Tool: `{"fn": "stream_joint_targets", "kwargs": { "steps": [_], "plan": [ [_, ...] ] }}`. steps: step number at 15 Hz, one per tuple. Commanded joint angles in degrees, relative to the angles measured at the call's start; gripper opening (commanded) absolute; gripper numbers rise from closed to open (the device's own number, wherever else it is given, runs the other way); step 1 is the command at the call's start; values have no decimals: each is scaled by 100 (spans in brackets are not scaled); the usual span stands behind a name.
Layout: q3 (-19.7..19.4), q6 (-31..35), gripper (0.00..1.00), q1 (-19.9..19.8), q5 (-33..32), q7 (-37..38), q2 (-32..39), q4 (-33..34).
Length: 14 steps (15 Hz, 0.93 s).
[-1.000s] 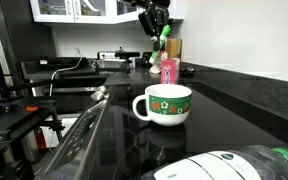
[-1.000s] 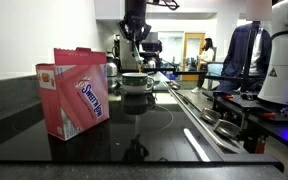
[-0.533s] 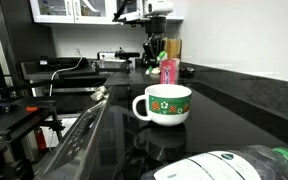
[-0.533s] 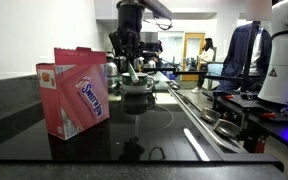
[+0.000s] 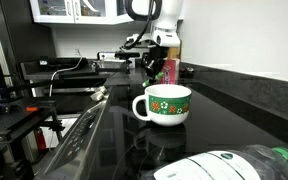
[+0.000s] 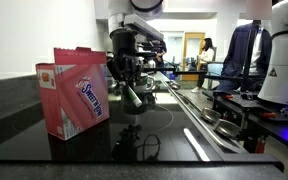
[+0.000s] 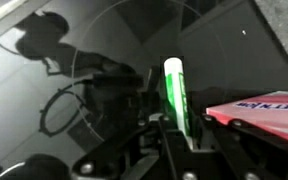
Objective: Take the marker out of the mug and put it on the stovetop
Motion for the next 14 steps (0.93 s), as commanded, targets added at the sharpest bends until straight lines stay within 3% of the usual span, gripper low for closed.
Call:
{"fn": "stream_joint_targets", "kwargs": {
  "steps": [1,5,10,11,12,14],
  "plan": [
    [-164,-644,5,116,2,403,452,592],
    [-292,-1502,5,100,33,812,832,1061],
    [-306,-2034,5,-25,251,879,1157,1516],
    [-337,-2111,45,-20,253,948,1191,1573],
    [-359,-2132,46,-19,243,944,1204,1599],
    [-426,-1985,61,21,186,936,1148,1558]
  ]
}}
